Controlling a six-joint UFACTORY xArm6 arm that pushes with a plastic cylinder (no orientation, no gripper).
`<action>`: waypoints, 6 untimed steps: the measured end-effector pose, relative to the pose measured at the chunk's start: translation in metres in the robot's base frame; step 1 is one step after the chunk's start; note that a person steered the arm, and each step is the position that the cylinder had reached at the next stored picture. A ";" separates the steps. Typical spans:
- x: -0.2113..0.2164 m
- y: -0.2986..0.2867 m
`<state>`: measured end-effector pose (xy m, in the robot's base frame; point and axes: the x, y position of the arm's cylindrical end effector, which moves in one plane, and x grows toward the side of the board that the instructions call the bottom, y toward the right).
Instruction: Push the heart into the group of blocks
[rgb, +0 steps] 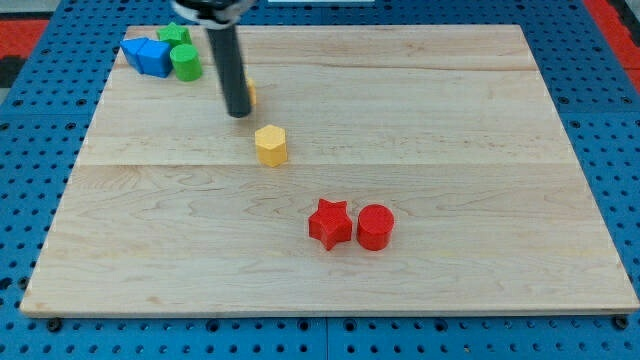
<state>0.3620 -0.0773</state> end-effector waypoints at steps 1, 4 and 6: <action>-0.027 0.047; -0.048 -0.108; 0.015 -0.056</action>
